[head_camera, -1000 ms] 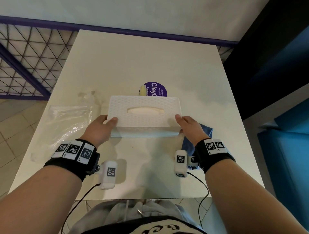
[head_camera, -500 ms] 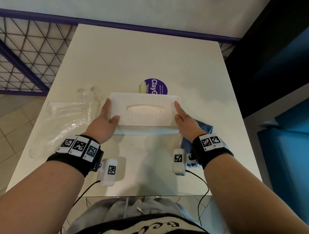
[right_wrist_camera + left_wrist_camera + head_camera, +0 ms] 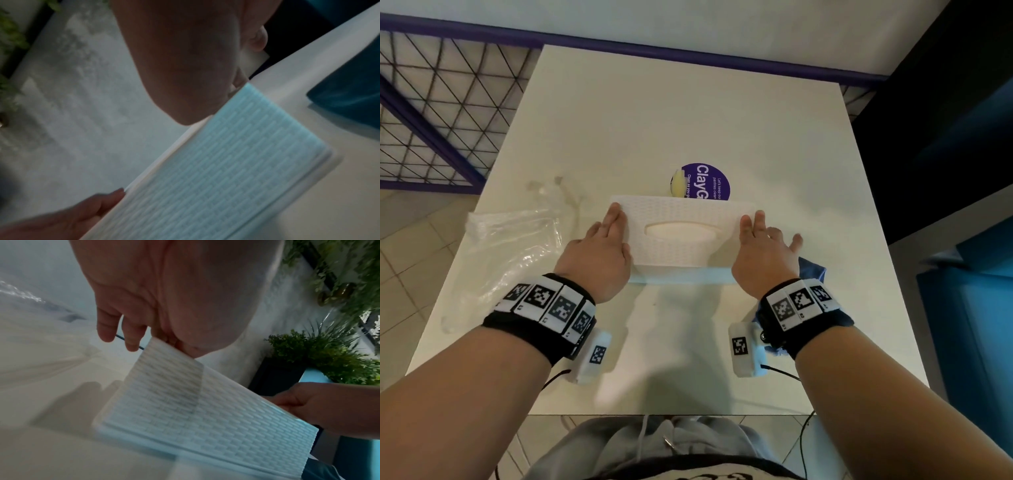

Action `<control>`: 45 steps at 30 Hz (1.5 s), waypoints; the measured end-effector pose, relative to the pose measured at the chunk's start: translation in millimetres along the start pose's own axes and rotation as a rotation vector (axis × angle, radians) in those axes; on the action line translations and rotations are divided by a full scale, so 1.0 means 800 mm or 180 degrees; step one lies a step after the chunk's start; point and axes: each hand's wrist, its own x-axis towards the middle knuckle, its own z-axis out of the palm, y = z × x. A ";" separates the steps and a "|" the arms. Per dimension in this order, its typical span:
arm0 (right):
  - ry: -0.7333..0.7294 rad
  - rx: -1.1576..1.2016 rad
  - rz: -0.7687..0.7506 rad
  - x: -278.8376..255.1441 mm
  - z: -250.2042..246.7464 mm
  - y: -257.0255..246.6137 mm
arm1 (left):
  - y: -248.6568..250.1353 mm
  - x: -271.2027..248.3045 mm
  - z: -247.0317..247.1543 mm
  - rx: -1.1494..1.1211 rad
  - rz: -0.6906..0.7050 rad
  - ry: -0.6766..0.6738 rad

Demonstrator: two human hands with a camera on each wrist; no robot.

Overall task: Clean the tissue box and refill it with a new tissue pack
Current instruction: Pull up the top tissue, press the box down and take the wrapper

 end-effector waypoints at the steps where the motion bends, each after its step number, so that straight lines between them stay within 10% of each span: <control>1: -0.0036 -0.0120 0.0039 0.001 -0.003 -0.006 | 0.003 0.001 -0.005 -0.0007 -0.0037 -0.0095; 19: -0.0346 0.0255 -0.0170 0.006 -0.011 -0.047 | 0.037 0.017 -0.010 0.0456 0.0116 -0.0334; 33: 0.0333 0.0853 -0.0434 0.007 -0.001 -0.049 | 0.033 0.031 -0.005 0.0464 0.0216 -0.0193; 45: -0.0075 0.0678 0.0140 0.026 -0.006 -0.093 | 0.030 0.032 0.000 0.0358 0.0223 -0.0124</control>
